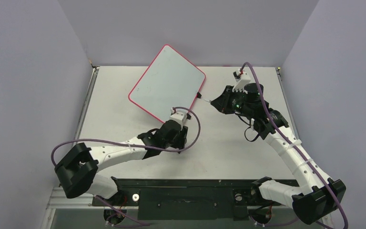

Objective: Write a sentence on the whiteboard
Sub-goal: Place the pen cap at the center of the board, then write a sentence on the whiteboard.

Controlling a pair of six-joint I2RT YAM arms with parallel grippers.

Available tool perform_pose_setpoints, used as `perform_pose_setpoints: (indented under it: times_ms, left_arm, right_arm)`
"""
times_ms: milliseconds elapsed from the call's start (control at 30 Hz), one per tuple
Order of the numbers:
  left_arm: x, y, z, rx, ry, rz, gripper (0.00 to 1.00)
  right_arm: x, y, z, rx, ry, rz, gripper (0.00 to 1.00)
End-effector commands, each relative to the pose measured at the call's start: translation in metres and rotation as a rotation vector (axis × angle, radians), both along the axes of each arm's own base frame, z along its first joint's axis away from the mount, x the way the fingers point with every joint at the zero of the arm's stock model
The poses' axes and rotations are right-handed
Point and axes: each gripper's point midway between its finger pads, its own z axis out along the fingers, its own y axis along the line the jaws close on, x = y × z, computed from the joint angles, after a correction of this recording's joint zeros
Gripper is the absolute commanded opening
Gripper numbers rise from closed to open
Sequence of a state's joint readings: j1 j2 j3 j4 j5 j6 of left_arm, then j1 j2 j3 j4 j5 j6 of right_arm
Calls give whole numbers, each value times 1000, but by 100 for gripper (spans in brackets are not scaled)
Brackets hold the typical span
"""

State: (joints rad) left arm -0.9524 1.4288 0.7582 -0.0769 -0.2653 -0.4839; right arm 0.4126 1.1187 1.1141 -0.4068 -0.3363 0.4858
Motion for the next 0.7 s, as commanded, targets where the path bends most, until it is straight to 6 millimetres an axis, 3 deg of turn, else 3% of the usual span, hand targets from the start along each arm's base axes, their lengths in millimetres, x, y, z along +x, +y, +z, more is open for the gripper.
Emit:
perform_pose_setpoints:
  times_ms: [0, 100, 267, 367, 467, 667]
  left_arm:
    - [19, 7, 69, -70, -88, 18, 49]
    - [38, 27, 107, -135, -129, 65, 51]
    - [66, 70, 149, -177, -163, 163, 73]
    - [92, 104, 171, -194, -193, 263, 81]
    - [117, 134, 189, -213, -206, 348, 84]
    - [160, 173, 202, -239, -184, 456, 85]
  right_arm:
    - [4, -4, 16, 4, -54, -18, 0]
    - [4, -5, 16, 4, -57, -18, 0]
    - [3, -6, 16, 2, -59, -19, 0]
    - [2, -6, 14, 2, -56, -19, 0]
    - [0, -6, 13, 1, -55, -18, 0]
    - [-2, -8, 8, -5, -50, -22, 0]
